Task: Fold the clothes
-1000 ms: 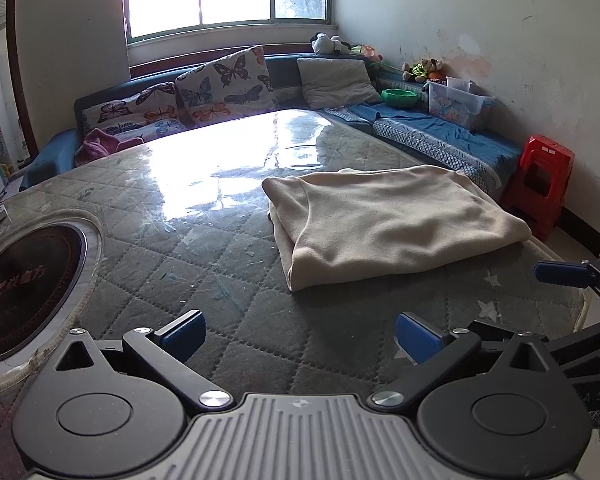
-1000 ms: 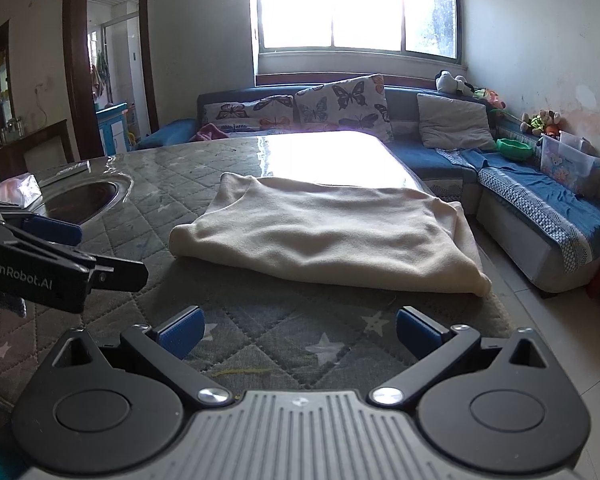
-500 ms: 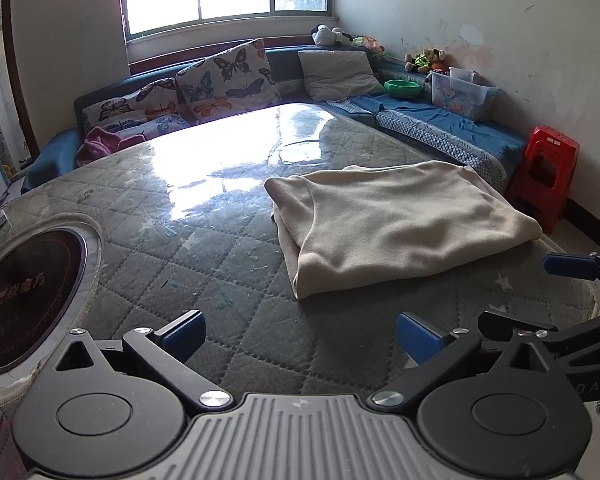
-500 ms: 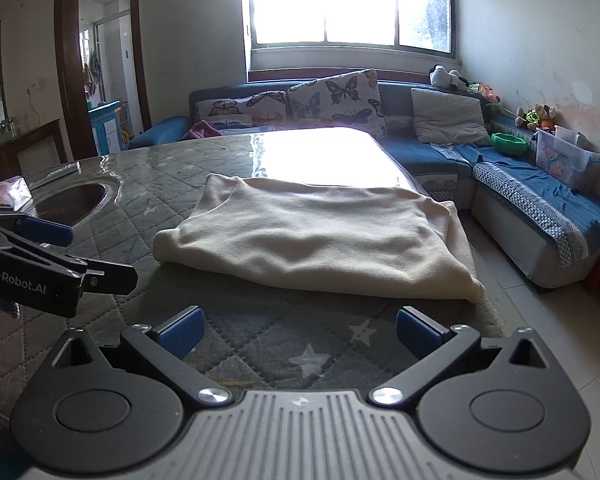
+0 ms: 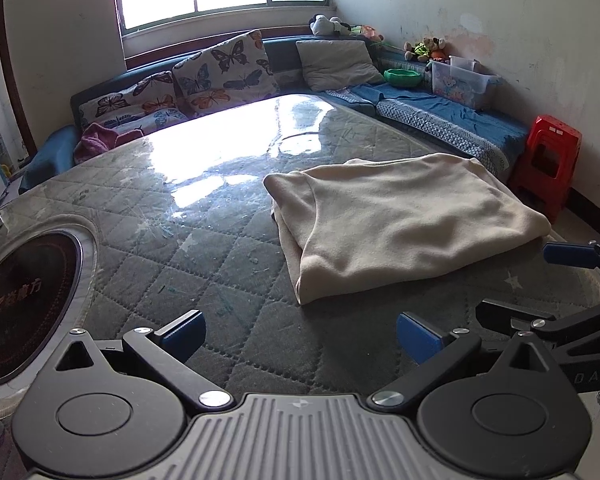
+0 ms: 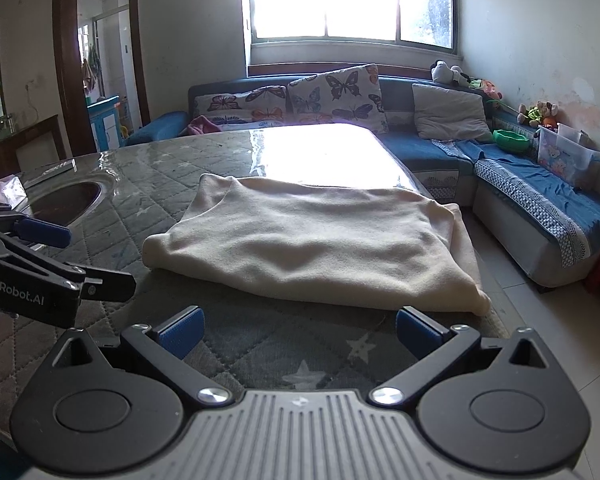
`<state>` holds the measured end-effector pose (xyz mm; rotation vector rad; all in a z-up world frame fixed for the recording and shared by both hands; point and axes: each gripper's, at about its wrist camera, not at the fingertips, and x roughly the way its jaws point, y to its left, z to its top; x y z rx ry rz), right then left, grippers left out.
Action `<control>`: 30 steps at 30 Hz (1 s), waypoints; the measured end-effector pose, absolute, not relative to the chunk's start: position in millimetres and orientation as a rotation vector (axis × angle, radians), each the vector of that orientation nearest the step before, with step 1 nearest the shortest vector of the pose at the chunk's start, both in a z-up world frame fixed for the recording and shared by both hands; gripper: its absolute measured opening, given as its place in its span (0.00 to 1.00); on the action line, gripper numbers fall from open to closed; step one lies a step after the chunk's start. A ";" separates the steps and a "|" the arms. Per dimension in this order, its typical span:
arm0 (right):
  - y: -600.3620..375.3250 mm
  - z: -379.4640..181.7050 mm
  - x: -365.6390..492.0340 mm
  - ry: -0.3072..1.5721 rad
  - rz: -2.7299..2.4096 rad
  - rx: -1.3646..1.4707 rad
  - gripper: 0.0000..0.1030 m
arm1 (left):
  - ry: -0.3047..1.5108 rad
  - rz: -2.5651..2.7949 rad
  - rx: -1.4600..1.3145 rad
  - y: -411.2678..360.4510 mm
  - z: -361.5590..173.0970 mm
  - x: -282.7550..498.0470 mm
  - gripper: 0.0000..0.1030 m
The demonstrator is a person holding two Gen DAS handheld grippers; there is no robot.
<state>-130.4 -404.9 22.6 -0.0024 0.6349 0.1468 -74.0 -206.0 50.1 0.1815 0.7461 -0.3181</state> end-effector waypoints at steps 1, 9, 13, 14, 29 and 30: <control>-404.9 22.8 -129.4 0.635 0.147 -0.002 1.00 | 0.748 -0.318 0.182 -206.0 50.0 -73.0 1.00; -405.1 24.8 -122.9 0.632 0.150 -0.001 1.00 | 0.761 -0.318 0.185 -206.6 48.9 -65.7 1.00; -405.8 24.3 -121.0 0.632 0.154 0.003 1.00 | 0.766 -0.319 0.186 -207.0 48.0 -63.1 1.00; -406.0 24.2 -120.5 0.633 0.155 0.003 1.00 | 0.767 -0.320 0.186 -207.1 47.7 -62.6 1.00; -405.2 23.3 -112.7 0.648 0.153 -0.005 1.00 | 0.794 -0.319 0.177 -208.8 40.8 -55.0 1.00; -404.9 23.0 -112.0 0.650 0.153 -0.008 1.00 | 0.794 -0.319 0.177 -209.0 40.7 -54.2 1.00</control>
